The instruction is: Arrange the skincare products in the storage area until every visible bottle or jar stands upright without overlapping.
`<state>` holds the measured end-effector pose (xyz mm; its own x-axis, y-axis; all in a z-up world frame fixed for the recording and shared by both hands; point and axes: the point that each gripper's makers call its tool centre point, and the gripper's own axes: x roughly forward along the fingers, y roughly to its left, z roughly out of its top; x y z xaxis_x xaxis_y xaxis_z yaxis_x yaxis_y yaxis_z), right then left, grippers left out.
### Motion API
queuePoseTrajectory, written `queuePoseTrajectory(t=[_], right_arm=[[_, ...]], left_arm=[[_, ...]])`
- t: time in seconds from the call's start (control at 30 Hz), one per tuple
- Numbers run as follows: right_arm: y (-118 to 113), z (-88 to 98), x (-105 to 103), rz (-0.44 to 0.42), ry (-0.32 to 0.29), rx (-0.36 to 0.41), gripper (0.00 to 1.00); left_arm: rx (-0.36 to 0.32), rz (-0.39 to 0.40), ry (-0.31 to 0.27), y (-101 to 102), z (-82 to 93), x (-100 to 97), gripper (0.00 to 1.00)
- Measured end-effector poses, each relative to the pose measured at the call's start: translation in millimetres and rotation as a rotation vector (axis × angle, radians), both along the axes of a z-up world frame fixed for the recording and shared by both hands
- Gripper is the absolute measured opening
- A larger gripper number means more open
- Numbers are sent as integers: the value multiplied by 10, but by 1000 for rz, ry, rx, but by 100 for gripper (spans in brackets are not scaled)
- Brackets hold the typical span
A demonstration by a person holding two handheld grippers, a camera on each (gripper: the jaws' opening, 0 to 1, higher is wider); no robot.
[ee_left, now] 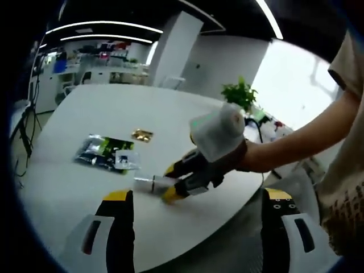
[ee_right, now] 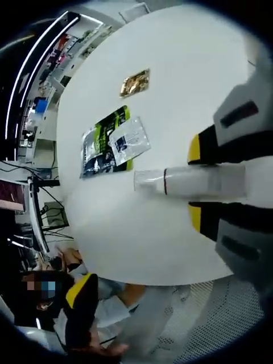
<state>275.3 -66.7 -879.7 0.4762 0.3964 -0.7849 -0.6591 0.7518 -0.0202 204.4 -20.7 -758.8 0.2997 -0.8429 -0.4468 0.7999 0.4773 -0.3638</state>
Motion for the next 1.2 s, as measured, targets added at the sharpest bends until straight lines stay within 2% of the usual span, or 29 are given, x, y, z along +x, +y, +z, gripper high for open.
queuePoseTrajectory(t=[0.4,0.53,0.73,0.9,1.2], right_arm=[[9,5,13,-34,0,12,21],[38,38,-5,-70,27,64,21],[158,215,-45,-88,9,142,20],[181,307,-98,-105,0,170,20],[211,622,-252,-145,-60,246,20]], left_arm=[[-8,20,0,21,9,32,91],[-11,23,2,25,10,38,90],[-35,39,13,35,35,55,89],[-65,51,26,42,67,67,89],[-134,100,64,70,144,124,89]])
